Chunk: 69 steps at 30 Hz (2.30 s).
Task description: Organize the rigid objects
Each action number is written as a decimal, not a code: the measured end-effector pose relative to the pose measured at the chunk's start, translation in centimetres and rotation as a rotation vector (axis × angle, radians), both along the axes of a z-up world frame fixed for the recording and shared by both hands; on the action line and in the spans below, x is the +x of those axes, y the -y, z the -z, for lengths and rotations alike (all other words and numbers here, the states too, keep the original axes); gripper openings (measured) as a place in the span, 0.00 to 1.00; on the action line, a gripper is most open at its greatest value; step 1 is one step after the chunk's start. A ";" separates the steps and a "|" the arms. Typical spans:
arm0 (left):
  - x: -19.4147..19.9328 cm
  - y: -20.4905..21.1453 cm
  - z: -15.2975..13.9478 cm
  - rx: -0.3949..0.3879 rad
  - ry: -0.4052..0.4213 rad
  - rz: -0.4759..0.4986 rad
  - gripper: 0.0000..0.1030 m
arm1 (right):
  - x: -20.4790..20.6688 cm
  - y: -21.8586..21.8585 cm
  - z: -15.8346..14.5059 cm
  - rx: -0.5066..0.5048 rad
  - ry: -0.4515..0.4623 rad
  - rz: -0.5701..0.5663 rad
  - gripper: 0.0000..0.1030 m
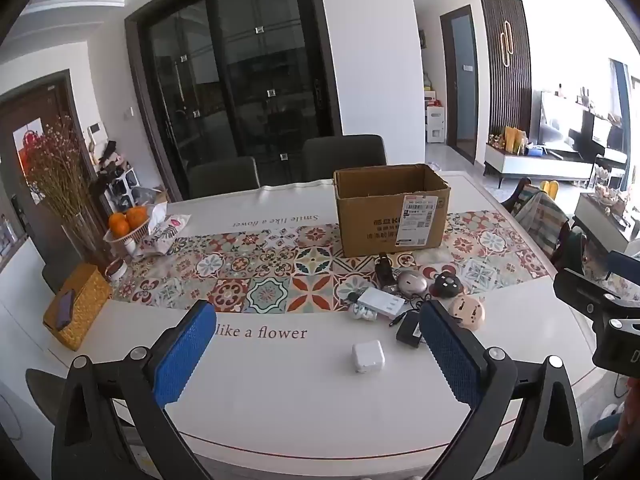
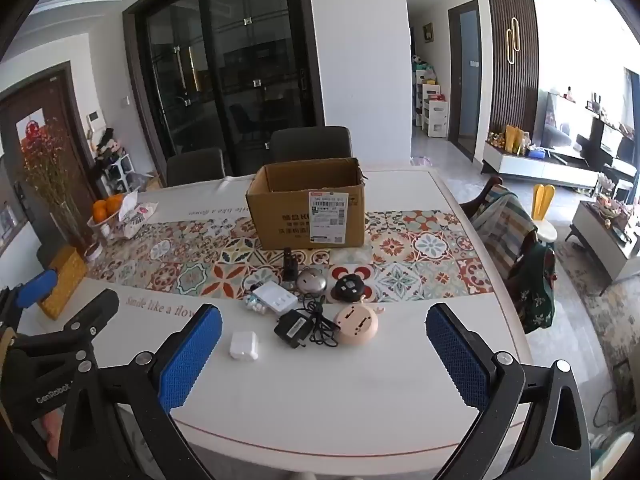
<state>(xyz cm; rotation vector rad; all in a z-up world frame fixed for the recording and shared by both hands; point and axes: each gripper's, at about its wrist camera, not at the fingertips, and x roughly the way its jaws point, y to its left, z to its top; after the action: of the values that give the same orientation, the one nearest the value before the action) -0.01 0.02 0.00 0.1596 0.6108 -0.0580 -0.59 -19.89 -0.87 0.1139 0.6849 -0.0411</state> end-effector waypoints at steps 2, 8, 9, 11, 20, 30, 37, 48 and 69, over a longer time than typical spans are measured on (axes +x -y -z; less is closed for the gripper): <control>0.0 0.0 0.0 0.000 -0.002 0.003 1.00 | 0.0 0.0 0.0 -0.006 0.009 -0.001 1.00; 0.2 0.5 0.3 0.008 -0.012 0.019 1.00 | 0.0 0.0 0.0 -0.005 0.006 0.003 1.00; -0.1 0.3 0.3 0.007 -0.013 0.016 1.00 | 0.0 0.0 0.0 -0.003 0.005 0.000 1.00; -0.1 -0.2 0.5 -0.003 -0.015 0.017 1.00 | 0.0 0.1 0.0 -0.005 0.005 0.001 1.00; 0.0 0.1 0.1 -0.013 -0.002 0.015 1.00 | 0.1 0.0 -0.1 -0.006 0.007 0.000 1.00; 0.0 0.3 -0.6 -0.021 0.003 0.019 1.00 | 0.2 0.2 -0.2 -0.009 0.005 0.003 0.99; 0.0 0.3 -0.4 -0.020 0.003 0.018 1.00 | 0.2 0.2 -0.3 -0.006 0.007 0.003 0.99; 0.0 0.4 -0.3 -0.026 -0.002 0.020 1.00 | 0.2 0.2 -0.3 -0.006 0.007 0.004 0.99; -0.1 0.5 -0.1 -0.031 -0.008 0.020 1.00 | 0.1 -0.1 -0.6 -0.004 0.007 -0.002 1.00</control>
<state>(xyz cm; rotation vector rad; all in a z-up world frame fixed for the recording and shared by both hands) -0.15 -0.49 0.12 0.1356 0.6165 -0.0879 -0.48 -19.83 -0.28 0.1095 0.6777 -0.0403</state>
